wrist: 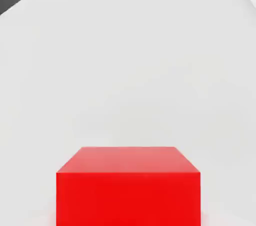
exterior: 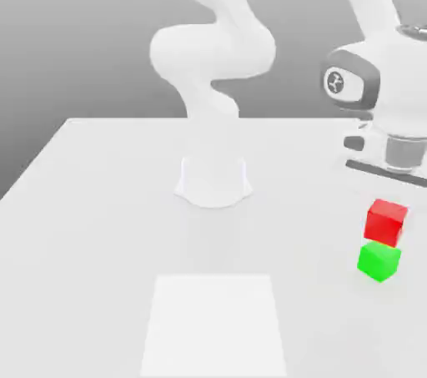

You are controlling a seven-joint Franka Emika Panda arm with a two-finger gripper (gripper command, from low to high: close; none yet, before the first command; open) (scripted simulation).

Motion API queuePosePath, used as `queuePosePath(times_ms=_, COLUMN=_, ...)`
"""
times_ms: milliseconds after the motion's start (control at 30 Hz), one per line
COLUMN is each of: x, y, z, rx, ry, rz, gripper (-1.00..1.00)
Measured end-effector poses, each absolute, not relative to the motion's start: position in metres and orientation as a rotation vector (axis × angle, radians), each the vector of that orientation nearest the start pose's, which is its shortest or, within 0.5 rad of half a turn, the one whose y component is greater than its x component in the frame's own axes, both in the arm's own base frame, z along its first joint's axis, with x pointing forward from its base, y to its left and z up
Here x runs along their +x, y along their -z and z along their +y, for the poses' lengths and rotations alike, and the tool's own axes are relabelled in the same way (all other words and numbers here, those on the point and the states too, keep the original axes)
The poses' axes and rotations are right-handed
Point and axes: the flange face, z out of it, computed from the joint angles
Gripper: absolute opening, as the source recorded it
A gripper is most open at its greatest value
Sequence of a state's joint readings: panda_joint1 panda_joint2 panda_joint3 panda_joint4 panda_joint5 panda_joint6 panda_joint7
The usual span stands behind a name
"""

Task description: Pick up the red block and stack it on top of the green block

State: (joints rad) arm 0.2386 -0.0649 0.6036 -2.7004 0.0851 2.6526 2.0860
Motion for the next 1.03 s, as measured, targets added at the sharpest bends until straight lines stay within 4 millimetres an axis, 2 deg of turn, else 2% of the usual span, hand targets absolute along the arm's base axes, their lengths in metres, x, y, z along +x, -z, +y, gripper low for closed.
queuePosePath(times_ms=267, x=0.275, y=-0.248, z=0.307, rx=-2.457, ry=0.014, rz=1.893, gripper=-1.00)
queuePosePath(times_ms=500, x=0.277, y=-0.238, z=0.309, rx=-2.450, ry=0.028, rz=1.883, gripper=-1.00)
queuePosePath(times_ms=733, x=0.278, y=-0.218, z=0.308, rx=-2.457, ry=0.030, rz=1.890, gripper=-1.00)
queuePosePath(times_ms=1000, x=0.273, y=-0.184, z=0.303, rx=-2.478, ry=0.007, rz=1.916, gripper=-1.00)
queuePosePath(times_ms=1033, x=0.273, y=-0.181, z=0.302, rx=-2.480, ry=0.003, rz=1.919, gripper=1.00)
